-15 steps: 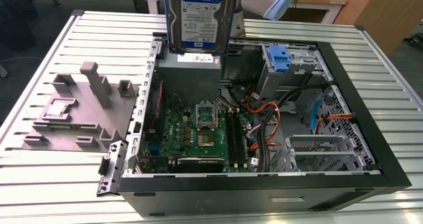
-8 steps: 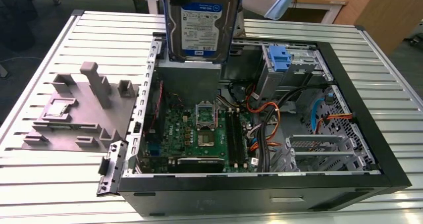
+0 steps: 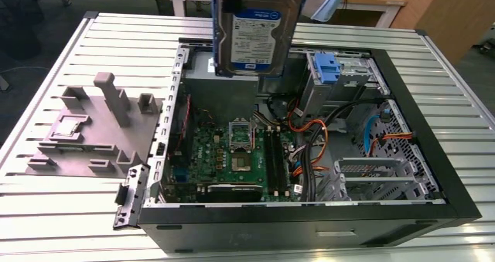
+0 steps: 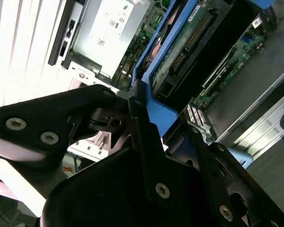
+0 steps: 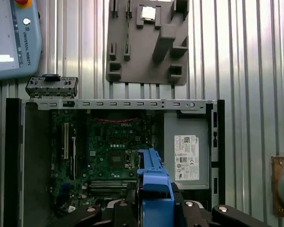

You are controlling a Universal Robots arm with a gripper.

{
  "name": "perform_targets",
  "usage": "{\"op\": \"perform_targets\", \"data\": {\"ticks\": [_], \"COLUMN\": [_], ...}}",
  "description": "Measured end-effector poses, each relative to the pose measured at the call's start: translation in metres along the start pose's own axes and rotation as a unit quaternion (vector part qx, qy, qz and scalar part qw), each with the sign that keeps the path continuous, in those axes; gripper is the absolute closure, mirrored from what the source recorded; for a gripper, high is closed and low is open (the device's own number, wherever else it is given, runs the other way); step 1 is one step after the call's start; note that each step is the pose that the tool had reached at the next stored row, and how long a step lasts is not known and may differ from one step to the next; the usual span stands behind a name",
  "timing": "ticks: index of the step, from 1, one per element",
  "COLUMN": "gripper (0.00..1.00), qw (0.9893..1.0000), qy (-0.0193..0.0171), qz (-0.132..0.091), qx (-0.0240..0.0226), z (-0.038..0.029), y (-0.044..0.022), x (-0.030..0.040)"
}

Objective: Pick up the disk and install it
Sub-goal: 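Pick up the disk, then insert the disk into the insertion slot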

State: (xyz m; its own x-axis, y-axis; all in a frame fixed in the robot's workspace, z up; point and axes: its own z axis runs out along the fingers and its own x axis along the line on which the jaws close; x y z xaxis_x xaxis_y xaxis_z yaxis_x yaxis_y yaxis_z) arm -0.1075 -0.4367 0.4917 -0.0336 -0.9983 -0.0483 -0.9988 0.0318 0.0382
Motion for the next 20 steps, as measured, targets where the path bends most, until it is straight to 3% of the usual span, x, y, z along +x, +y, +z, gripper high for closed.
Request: {"op": "perform_targets", "data": {"ticks": [4, 6, 20], "gripper": [0.64, 0.64, 0.64], "qw": [1.0000, 1.0000, 1.0000], "qy": [0.0000, 0.0000, 0.0000], "qz": [0.000, 0.000, 0.000], "qx": [0.0000, -0.0001, 0.0000], "z": [0.0000, 0.0000, -0.0002], "y": [-0.0180, -0.0229, -0.0273], "x": [-0.0006, -0.0007, 0.0001]}}
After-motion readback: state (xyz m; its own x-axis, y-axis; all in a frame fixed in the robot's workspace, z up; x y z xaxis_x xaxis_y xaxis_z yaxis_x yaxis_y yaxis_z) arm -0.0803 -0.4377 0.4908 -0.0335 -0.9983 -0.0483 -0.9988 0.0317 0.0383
